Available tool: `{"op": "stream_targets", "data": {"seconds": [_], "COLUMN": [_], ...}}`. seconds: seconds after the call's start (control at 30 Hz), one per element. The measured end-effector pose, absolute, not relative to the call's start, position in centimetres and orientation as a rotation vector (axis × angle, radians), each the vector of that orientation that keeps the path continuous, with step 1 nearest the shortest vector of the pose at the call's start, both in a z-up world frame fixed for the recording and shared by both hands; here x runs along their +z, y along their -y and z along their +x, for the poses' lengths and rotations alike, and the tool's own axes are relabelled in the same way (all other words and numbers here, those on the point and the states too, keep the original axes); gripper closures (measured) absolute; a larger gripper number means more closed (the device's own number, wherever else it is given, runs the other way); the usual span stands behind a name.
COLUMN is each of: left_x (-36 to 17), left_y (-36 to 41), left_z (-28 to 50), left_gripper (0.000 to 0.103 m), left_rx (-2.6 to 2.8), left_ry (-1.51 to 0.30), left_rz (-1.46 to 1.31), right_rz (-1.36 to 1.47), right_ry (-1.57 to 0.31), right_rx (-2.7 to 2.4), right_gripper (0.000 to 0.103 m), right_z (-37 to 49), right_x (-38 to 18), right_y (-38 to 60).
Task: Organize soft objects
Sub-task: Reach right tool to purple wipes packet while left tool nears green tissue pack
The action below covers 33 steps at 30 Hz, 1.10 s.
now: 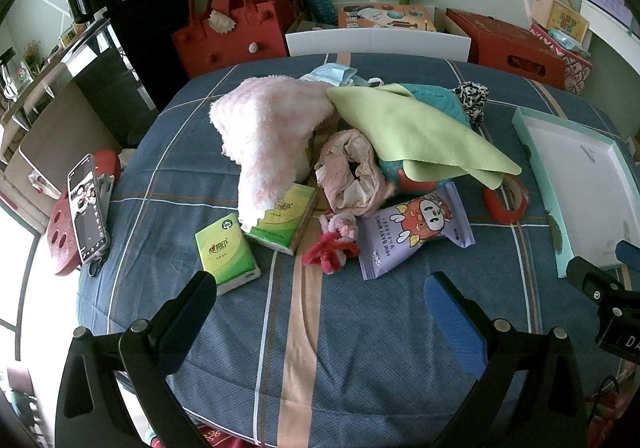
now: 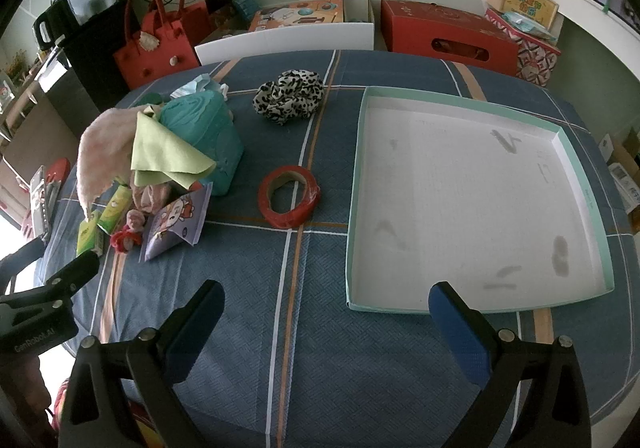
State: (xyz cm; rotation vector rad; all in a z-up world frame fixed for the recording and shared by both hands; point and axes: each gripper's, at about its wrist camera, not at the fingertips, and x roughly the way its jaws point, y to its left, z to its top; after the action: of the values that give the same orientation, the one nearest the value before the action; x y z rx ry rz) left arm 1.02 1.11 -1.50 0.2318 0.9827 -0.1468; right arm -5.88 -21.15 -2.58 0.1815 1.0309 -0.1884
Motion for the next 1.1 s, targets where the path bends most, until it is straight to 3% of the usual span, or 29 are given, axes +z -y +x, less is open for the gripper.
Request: {"op": "stream_targets", "data": {"seconds": [0.4, 0.77, 1.1], "left_x": [-0.7, 2.6, -2.4], "left_y": [-2.0, -5.4, -9.3], "left_z": [1.2, 6.1, 8.2], "left_gripper": [0.000, 0.000, 0.000], "left_rx": [-0.147, -0.063, 0.005], "left_ry": [-0.964, -0.945, -1.051], "left_rz": [0.198, 0.099, 0.042], "right_rz": [0.184, 0.191, 0.201], "right_ry": [-1.025, -0.953, -0.994], "right_rx": [-0.192, -0.111, 0.005], "right_gripper": [0.000, 0.000, 0.000], "right_z": [-5.9, -2.0, 2.3], "right_x": [-2.4, 1.2, 0.5], "right_y": [21.1, 20.0, 16.0]}}
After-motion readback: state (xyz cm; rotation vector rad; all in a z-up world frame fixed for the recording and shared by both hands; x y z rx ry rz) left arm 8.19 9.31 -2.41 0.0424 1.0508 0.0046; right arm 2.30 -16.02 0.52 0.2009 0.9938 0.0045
